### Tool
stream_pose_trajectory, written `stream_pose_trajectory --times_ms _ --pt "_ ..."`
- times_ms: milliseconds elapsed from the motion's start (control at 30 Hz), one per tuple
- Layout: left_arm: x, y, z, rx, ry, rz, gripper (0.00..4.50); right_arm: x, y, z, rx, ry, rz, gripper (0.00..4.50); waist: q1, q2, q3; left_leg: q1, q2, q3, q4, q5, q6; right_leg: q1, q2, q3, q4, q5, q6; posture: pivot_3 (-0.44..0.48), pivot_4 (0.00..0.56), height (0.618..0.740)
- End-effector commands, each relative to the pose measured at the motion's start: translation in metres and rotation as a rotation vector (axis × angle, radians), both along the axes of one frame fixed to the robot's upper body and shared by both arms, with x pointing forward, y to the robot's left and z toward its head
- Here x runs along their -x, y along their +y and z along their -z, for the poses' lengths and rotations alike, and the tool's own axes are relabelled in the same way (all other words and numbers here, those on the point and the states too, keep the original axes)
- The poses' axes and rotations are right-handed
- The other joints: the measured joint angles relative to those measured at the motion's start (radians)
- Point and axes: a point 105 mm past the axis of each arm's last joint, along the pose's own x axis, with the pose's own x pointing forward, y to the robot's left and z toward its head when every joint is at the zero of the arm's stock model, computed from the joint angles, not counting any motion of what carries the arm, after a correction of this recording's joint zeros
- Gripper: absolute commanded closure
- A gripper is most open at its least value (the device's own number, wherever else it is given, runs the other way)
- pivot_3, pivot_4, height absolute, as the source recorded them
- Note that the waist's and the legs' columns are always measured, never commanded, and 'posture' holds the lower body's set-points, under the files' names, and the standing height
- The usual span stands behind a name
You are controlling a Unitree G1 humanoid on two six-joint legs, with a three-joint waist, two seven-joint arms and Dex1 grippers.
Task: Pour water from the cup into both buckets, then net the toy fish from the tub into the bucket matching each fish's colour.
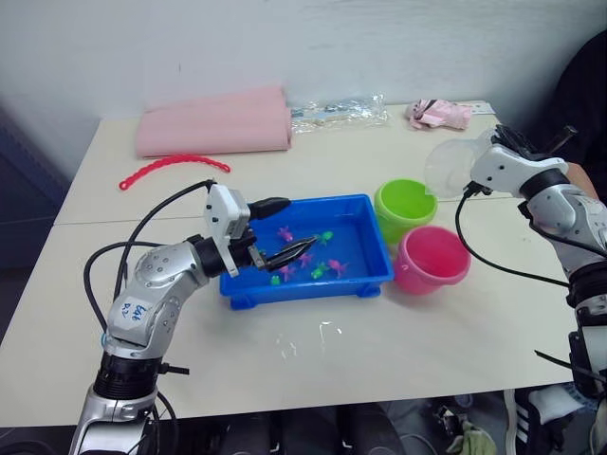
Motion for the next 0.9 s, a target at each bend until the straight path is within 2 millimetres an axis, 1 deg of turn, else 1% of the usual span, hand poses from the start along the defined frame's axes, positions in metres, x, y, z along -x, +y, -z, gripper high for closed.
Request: stream_pose_trajectory --times_ms 33,333,567,700,900 --pt "0.001 -0.001 -0.005 0.007 -0.033 -0.002 0.0 0.004 0.001 -0.032 0.037 -0.105 -0.007 4.41 0.0 0.0 0.0 0.0 0.0 0.0 0.0 0.0 0.0 0.0 0.0 0.0 0.0 0.0 0.0 0.0 0.15 0.74" --pt "-0.001 -0.006 -0.005 0.021 -0.04 0.01 0.0 0.002 0.016 -0.043 0.146 -0.151 -0.042 4.41 0.0 0.0 0.0 0.0 0.0 0.0 0.0 0.0 0.0 0.0 0.0 0.0 0.0 0.0 0.0 0.0 0.15 0.74" --pt "-0.001 -0.007 -0.005 0.037 -0.044 0.005 0.0 0.003 0.016 -0.048 0.192 -0.171 -0.045 4.41 0.001 0.0 0.0 -0.001 0.0 0.0 0.0 0.0 0.0 0.0 0.0 0.0 0.001 0.0 0.0 0.0 0.15 0.74" --pt "-0.001 -0.008 -0.004 0.044 -0.045 0.003 0.0 0.005 0.018 -0.055 0.221 -0.209 -0.051 4.41 0.0 0.0 0.0 -0.001 0.0 0.0 0.0 0.0 0.0 0.0 0.0 0.0 0.001 0.0 0.0 0.0 0.15 0.74" --pt "0.001 -0.009 -0.004 0.05 -0.049 0.003 0.0 0.006 0.017 -0.058 0.255 -0.22 -0.051 4.41 -0.001 0.0 0.0 0.0 0.0 0.0 0.0 0.0 0.0 0.0 0.0 0.0 0.001 0.0 0.0 0.0 0.15 0.74"
